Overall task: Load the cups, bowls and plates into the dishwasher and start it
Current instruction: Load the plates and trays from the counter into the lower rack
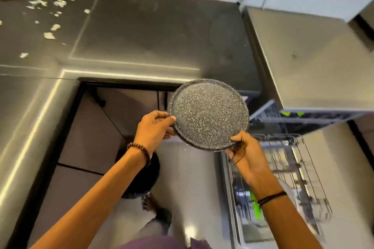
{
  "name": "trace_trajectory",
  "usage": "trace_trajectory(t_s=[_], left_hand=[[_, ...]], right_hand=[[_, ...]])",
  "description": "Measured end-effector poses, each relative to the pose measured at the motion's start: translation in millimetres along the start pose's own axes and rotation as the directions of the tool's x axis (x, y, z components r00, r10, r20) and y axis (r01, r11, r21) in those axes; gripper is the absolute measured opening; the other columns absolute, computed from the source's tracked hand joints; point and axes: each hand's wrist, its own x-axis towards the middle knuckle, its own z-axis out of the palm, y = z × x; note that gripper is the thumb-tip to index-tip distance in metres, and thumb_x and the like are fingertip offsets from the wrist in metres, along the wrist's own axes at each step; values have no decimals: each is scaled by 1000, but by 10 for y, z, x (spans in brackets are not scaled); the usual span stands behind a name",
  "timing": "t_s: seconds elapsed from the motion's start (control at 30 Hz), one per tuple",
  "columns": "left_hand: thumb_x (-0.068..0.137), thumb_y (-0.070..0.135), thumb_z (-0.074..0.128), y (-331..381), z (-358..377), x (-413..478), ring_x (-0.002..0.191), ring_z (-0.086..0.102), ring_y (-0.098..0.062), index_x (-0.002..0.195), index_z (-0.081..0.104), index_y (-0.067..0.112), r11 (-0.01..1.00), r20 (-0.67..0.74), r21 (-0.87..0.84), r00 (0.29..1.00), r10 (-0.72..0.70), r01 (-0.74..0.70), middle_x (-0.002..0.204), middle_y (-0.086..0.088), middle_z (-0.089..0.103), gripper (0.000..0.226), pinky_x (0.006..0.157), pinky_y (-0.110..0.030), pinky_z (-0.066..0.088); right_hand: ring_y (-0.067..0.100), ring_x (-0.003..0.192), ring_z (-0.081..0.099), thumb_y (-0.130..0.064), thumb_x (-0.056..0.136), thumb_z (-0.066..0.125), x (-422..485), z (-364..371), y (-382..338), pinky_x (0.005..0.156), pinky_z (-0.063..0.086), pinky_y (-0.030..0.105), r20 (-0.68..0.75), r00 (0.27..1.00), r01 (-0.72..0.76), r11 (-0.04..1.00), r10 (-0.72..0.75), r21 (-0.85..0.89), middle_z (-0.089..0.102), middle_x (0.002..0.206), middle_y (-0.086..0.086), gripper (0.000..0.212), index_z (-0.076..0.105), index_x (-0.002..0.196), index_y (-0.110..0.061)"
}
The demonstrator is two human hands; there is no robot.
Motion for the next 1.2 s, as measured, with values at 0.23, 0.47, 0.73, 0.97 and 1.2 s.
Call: trace_trajectory(t_s=[0.23, 0.47, 0.73, 0.97, 1.2], left_hand=[[89, 20, 67, -587, 720, -755, 71, 72, -23, 101, 62, 7, 987, 169, 139, 980, -103, 79, 91, -7, 72, 18, 65, -29, 55], [89, 18, 68, -1065, 1538, -1442, 70, 72, -21, 94, 60, 14, 973, 324, 225, 937, -131, 59, 94, -4, 71, 10, 73, -37, 57], [88, 20, 69, -1338, 2386, -1588, 70, 73, -18, 121, 55, 5, 950, 411, 311, 895, -172, 39, 102, -8, 70, 39, 57, -23, 54], [89, 16, 67, -1531, 3274, -1316, 68, 73, -17, 129, 50, 1, 934, 459, 350, 857, -233, 67, 111, -13, 67, 45, 58, -22, 58], [88, 11, 68, -2142, 4399, -718, 63, 70, -18, 128, 50, 0, 904, 452, 402, 826, -336, 148, 109, -13, 67, 45, 63, -31, 59]], right_hand=[[17, 80, 61, 4, 89, 45, -668, -1210, 269, 61, 58, 25, -95, 995, -26, 997, 33, 79, 68, 93, 4, 27, 62, 104, -10], [16, 65, 58, 5, 87, 44, -1238, -2341, 300, 47, 51, 23, -238, 970, -29, 996, 49, 89, 64, 85, 6, 19, 58, 90, -8], [15, 68, 55, 3, 86, 46, -1334, -3241, 254, 48, 49, 21, -324, 945, 3, 992, 39, 129, 61, 82, 5, 14, 53, 88, -10], [14, 63, 52, 0, 87, 49, -889, -3973, 61, 50, 47, 22, -420, 906, -14, 996, 50, 89, 56, 73, 1, 16, 52, 79, -14], [6, 68, 66, -13, 97, 56, -44, -4743, -121, 53, 52, 19, -478, 877, 28, 999, -38, -29, 70, 83, -4, 8, 63, 98, -18]])
